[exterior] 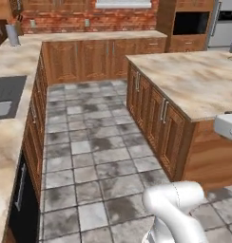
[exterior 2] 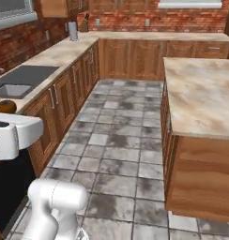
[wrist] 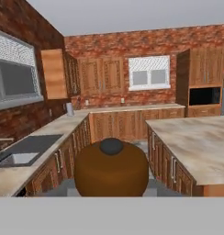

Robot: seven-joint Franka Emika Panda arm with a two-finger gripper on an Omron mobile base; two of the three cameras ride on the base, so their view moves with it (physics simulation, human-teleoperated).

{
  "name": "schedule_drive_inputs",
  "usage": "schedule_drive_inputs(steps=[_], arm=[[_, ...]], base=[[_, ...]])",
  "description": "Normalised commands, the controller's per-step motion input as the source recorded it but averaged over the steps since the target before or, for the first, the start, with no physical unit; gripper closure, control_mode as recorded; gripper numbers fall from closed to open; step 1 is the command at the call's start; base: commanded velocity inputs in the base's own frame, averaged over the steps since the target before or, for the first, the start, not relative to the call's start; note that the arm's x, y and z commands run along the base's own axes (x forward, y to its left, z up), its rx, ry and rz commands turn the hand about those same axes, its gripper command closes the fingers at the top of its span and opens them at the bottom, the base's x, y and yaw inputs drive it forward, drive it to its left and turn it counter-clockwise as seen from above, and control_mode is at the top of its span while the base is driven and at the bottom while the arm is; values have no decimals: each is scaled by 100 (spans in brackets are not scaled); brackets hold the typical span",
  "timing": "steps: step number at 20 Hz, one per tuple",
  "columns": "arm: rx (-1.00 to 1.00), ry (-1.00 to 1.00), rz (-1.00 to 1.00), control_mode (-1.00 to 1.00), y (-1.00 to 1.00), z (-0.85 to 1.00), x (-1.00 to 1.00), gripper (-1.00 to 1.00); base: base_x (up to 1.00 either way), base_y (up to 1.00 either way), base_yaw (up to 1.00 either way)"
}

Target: Retrieve the shaker from the cabinet and place it next the steak on a plate on the dining table.

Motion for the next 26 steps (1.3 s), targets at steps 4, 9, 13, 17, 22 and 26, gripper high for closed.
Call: schedule_drive_inputs(steps=[4, 9, 13, 17, 22, 26], arm=[[0, 0, 0, 100, 0, 0, 0, 100], [0, 0, 0, 100, 0, 0, 0, 100], [0, 0, 0, 100, 0, 0, 0, 100], [0, 0, 0, 100, 0, 0, 0, 100], [0, 0, 0, 100, 0, 0, 0, 100], [0, 0, 0, 100, 0, 0, 0, 100]], base=[[0, 0, -100], [20, 6, -68], [49, 10, -50], [34, 86, -56], [30, 100, -59], [8, 100, -34]])
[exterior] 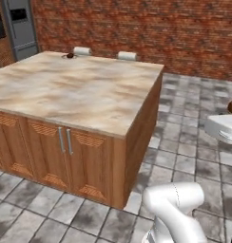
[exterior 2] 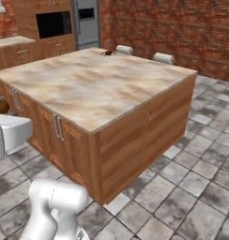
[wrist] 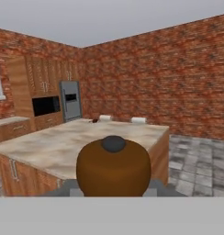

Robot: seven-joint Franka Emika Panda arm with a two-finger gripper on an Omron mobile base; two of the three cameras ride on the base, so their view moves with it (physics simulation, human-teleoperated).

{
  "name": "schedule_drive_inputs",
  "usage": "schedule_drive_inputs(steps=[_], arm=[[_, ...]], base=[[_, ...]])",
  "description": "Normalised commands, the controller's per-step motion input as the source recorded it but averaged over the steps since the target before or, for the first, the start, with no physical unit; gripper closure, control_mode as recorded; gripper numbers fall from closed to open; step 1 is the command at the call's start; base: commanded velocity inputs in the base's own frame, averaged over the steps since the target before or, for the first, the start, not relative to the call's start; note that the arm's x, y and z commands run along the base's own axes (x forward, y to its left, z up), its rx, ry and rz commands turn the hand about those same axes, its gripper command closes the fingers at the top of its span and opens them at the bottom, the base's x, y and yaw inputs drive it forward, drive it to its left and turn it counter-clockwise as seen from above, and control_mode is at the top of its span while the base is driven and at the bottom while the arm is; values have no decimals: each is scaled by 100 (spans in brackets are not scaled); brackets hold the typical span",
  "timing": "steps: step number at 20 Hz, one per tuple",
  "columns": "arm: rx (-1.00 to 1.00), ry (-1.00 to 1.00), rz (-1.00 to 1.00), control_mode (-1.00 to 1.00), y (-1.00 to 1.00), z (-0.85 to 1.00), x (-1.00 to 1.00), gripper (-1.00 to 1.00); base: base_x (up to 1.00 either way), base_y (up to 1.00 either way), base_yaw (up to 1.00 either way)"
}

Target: Retrieve the shaker from the cabinet and place it next the steak on a plate on the dining table.

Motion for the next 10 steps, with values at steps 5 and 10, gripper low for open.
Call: schedule_drive_inputs(steps=[5, 10], arm=[[0, 0, 0, 100, 0, 0, 0, 100], [0, 0, 0, 100, 0, 0, 0, 100]], base=[[0, 100, -3], [0, 100, 0]])
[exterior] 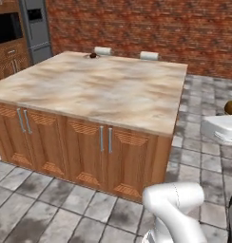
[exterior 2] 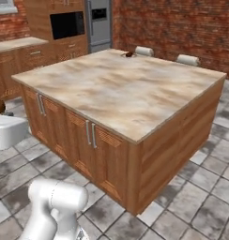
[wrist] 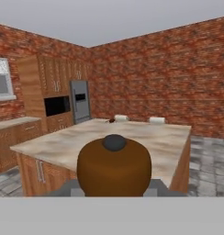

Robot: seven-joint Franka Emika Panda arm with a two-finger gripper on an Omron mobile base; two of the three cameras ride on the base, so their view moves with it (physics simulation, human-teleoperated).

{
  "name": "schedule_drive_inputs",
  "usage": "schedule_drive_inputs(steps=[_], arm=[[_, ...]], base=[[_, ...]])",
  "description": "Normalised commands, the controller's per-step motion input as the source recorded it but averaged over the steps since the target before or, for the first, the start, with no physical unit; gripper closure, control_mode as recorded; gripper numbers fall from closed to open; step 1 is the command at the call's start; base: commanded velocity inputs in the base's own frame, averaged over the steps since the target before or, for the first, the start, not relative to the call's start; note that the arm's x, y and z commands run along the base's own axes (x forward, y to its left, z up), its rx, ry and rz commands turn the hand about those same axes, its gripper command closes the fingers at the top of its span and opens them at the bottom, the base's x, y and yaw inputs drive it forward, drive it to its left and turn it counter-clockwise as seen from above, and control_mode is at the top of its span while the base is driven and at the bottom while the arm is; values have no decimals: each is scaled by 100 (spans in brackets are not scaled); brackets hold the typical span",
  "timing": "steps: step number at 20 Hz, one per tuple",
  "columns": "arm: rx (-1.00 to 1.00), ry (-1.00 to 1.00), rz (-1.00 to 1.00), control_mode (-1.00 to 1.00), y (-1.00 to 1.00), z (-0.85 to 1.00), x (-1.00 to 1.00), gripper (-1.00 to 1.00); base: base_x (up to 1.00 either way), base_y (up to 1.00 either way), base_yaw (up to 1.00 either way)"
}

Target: Retrieve the shaker from the cabinet and place it next the steak on a plate on the dining table.

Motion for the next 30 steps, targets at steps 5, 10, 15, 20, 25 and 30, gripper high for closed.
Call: schedule_drive_inputs(steps=[5, 10, 15, 20, 25, 30], arm=[[0, 0, 0, 100, 0, 0, 0, 100], [0, 0, 0, 100, 0, 0, 0, 100], [0, 0, 0, 100, 0, 0, 0, 100], [0, 0, 0, 100, 0, 0, 0, 100], [0, 0, 0, 100, 0, 0, 0, 100], [0, 0, 0, 100, 0, 0, 0, 100]], base=[[30, 100, -11], [57, 100, -14], [61, 100, -33], [59, 100, -37], [46, 100, -32], [35, 100, -23]])
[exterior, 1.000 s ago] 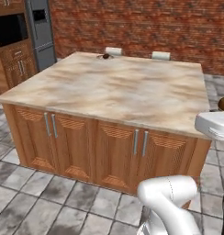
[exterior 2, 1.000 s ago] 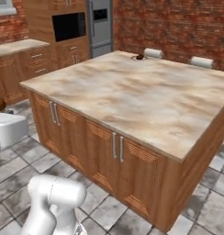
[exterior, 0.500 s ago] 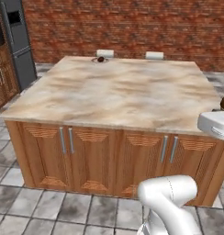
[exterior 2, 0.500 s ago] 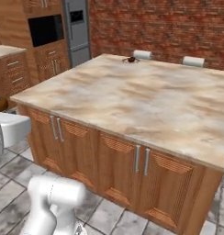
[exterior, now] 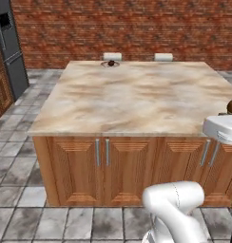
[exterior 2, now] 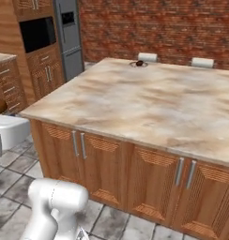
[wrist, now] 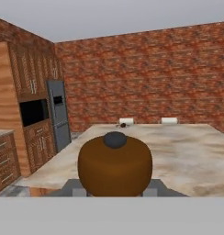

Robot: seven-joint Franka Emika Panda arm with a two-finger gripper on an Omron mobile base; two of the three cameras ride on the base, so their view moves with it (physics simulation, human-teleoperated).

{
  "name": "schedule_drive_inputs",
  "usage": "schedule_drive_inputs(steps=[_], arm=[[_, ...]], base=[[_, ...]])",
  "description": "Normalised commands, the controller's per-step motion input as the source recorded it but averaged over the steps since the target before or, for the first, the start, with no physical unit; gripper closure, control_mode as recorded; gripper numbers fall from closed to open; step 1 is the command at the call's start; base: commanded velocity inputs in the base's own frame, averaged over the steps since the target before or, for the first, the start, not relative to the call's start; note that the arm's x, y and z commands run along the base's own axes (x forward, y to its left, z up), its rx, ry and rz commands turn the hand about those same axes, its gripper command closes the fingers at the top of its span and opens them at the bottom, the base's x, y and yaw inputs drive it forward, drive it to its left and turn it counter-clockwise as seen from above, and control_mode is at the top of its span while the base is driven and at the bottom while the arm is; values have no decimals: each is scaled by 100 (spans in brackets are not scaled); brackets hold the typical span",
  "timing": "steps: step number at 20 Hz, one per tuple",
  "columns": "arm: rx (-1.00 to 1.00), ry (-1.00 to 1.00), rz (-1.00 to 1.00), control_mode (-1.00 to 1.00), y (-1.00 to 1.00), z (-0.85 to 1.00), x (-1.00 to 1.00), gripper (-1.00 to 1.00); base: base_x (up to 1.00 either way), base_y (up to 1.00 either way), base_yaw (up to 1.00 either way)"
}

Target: Retrieve the shaker from the cabinet and place it next the steak on a plate on the dining table.

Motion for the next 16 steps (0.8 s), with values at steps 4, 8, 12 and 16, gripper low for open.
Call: schedule_drive_inputs(steps=[4, 8, 12, 16], arm=[[0, 0, 0, 100, 0, 0, 0, 100], [0, 0, 0, 100, 0, 0, 0, 100], [0, 0, 0, 100, 0, 0, 0, 100], [0, 0, 0, 100, 0, 0, 0, 100]], base=[[35, 100, -23], [43, 100, -24], [57, 100, -32], [59, 100, -35]])
